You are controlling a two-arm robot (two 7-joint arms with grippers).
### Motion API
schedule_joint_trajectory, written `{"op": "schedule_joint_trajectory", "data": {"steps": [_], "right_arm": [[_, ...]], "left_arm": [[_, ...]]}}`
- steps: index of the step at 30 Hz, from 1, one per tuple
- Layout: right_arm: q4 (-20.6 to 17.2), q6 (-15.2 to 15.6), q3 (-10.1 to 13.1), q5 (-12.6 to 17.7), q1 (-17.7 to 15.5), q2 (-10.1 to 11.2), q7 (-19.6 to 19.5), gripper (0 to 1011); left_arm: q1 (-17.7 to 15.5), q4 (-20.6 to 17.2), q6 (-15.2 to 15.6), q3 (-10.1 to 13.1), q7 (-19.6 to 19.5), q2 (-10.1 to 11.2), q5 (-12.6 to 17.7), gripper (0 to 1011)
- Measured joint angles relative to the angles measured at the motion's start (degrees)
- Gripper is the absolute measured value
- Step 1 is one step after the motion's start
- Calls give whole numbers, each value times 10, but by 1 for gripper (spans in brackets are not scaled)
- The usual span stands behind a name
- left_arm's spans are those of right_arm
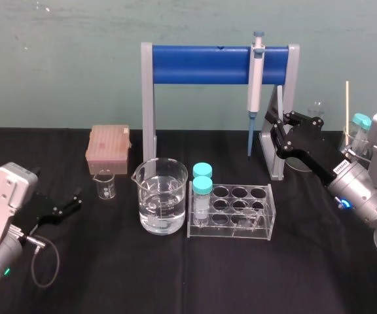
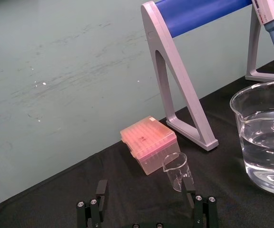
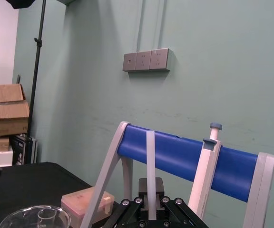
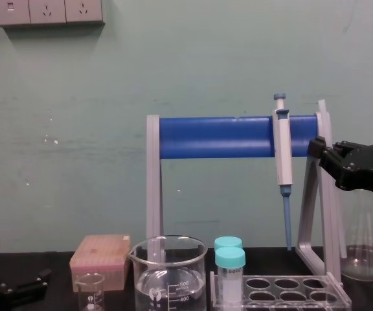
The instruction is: Pick up the stirring rod with one hand, then place it down.
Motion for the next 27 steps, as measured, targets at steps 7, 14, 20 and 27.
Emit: {"op": "schedule_joint_trajectory", "data": {"steps": [7, 14, 20, 27], "right_arm": [[0, 0, 0, 0, 0, 0, 1, 72], [0, 0, -1, 1, 1, 1, 1, 72], [0, 0, -1, 1, 1, 1, 1, 72], [0, 0, -1, 0, 1, 1, 1, 72]], "left_arm": [[0, 0, 0, 0, 0, 0, 0, 1000], [0, 0, 0, 0, 0, 0, 0, 1000], [0, 0, 0, 0, 0, 0, 0, 1000], [0, 0, 0, 0, 0, 0, 0, 1000]]}}
